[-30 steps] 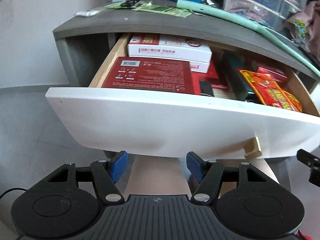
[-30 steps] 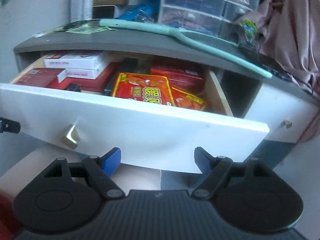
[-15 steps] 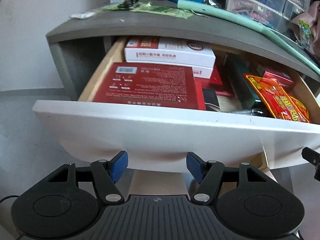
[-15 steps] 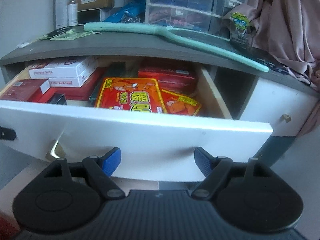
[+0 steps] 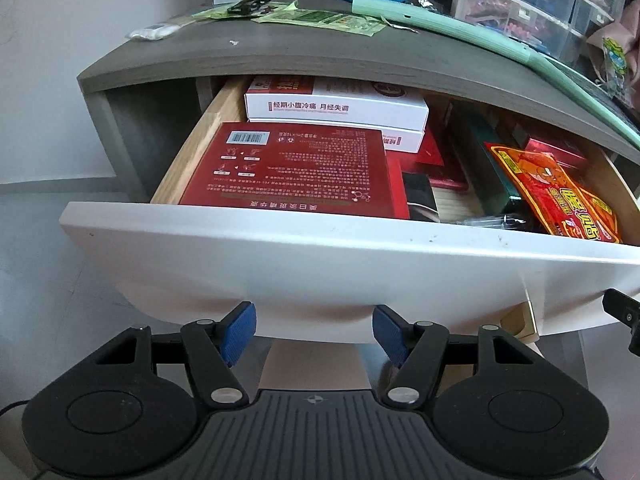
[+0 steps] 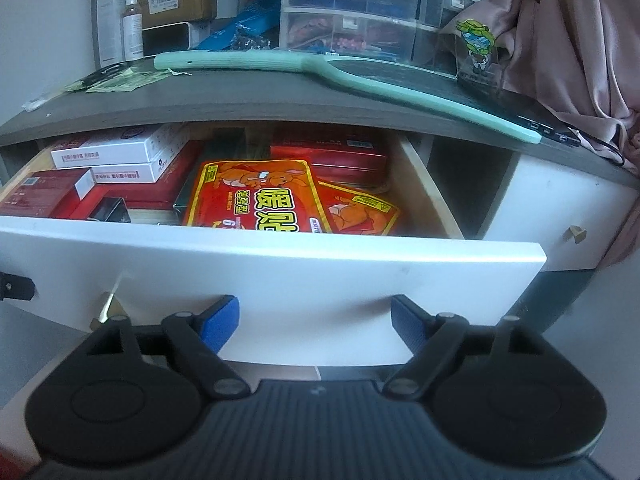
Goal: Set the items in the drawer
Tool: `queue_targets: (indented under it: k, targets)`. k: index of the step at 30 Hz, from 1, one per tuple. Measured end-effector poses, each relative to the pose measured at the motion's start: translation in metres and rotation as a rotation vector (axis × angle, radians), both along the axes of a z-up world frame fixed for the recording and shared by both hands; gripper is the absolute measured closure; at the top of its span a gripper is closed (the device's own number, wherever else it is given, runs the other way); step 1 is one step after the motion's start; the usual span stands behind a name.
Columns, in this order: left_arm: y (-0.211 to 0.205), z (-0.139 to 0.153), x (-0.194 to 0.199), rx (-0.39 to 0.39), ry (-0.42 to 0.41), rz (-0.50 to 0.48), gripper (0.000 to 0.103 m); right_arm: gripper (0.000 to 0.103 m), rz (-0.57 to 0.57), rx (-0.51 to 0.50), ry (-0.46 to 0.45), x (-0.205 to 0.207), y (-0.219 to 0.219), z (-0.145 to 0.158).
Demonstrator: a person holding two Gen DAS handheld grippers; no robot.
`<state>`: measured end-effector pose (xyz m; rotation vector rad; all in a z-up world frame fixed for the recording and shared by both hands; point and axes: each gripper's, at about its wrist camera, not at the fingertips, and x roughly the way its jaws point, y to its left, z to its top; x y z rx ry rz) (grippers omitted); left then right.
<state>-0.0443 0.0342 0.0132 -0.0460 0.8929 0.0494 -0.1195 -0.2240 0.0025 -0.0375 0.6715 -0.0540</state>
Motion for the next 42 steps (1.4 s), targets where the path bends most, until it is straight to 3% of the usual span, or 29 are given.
queue_targets:
  k: [42]
  targets:
    - [-0.013,0.008,0.063,0.016,-0.064,0.044,0.036,0.019,0.01,-0.01,-0.055,0.117,-0.013,0.001]
